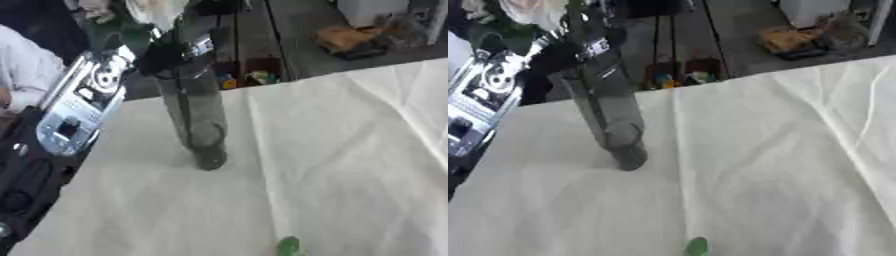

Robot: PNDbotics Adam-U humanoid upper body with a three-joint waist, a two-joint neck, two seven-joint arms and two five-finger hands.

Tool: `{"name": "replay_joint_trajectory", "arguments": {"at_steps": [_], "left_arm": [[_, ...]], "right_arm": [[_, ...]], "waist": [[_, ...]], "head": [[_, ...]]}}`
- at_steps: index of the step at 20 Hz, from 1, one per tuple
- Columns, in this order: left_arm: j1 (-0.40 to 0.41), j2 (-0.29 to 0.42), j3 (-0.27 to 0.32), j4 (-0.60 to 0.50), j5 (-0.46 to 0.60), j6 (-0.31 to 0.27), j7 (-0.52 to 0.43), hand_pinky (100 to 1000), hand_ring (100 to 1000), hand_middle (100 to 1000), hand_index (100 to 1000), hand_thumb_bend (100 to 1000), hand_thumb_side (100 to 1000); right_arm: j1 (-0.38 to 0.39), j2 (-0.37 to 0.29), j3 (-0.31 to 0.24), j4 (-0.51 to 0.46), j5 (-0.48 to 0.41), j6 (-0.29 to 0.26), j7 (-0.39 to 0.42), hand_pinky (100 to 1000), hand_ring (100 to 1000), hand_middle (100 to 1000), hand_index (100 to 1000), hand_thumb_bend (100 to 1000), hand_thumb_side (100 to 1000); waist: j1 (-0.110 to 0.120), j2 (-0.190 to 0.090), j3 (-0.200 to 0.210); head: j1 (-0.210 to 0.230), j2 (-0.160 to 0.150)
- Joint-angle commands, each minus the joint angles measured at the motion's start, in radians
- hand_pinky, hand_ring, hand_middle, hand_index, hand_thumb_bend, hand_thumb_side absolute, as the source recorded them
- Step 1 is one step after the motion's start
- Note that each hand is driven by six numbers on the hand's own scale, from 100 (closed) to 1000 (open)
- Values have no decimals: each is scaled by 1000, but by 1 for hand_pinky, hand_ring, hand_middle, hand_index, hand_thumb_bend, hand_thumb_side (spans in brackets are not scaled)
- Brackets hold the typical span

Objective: Arrange flowers into the vase.

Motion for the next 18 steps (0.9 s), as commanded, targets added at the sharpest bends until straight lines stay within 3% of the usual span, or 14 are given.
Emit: {"name": "replay_joint_trajectory", "arguments": {"at_steps": [1,9,18], "left_arm": [[-19,26,24,-13,-21,-7,-24,1000,1000,1000,1000,680,1000],[-25,25,36,-13,-23,-18,-83,1000,1000,1000,1000,730,1000],[-28,19,46,-3,-27,6,-151,1000,1000,1000,1000,833,1000]], "right_arm": [[-9,-4,-6,-17,-9,1,2,693,781,454,776,100,997],[-8,-4,-5,-17,-11,2,4,693,781,453,776,100,997],[-9,-4,-4,-17,-14,3,5,693,782,451,776,100,995]], "waist": [[-5,-17,-1],[-4,-17,0],[-4,-15,1]], "head": [[3,-12],[3,-13],[3,-15]]}}
